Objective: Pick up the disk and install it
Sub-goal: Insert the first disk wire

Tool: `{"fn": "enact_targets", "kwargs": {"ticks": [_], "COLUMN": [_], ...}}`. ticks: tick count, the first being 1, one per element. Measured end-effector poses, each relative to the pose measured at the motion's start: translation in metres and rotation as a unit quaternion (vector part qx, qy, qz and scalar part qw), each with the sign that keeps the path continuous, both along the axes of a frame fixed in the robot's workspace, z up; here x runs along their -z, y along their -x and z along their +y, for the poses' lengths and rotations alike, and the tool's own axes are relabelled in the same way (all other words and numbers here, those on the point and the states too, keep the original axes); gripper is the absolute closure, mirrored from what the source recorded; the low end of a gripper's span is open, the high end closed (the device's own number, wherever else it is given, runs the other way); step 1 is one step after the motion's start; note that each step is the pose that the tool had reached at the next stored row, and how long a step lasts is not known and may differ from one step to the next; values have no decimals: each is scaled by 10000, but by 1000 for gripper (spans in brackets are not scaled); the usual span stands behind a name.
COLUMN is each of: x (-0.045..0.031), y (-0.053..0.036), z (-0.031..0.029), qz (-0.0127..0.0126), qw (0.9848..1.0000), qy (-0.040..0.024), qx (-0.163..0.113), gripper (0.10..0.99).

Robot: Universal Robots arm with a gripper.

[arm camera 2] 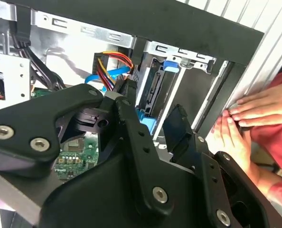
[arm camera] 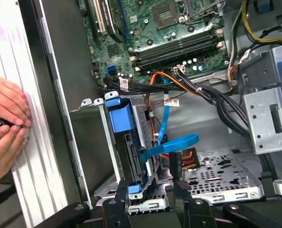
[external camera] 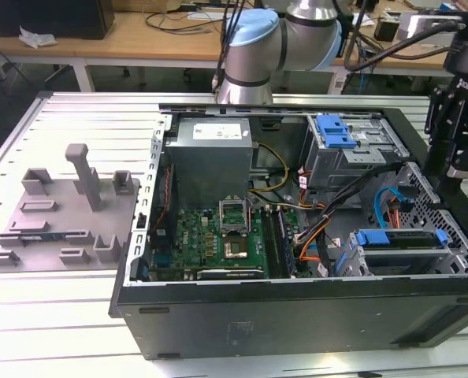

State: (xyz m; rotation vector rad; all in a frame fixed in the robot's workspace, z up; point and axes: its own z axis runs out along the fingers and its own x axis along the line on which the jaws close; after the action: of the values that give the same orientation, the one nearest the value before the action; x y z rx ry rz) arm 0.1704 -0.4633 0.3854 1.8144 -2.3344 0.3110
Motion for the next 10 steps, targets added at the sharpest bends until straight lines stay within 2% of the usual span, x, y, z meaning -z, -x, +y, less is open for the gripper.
{"fn": "enact_targets", "kwargs": {"ticks": [3,6,7,9,10], "x": [36,94,99,103,100], "y": [24,25,26,25,26], "z": [44,194,205,210,217], "qz": [3,7,12,75,147], "qw": [9999,9998,9998,9996,9989], "qy": [106,186,195,286,436], "qx": [1,4,4,3,1], "gripper": [584,584,584,584,584]}}
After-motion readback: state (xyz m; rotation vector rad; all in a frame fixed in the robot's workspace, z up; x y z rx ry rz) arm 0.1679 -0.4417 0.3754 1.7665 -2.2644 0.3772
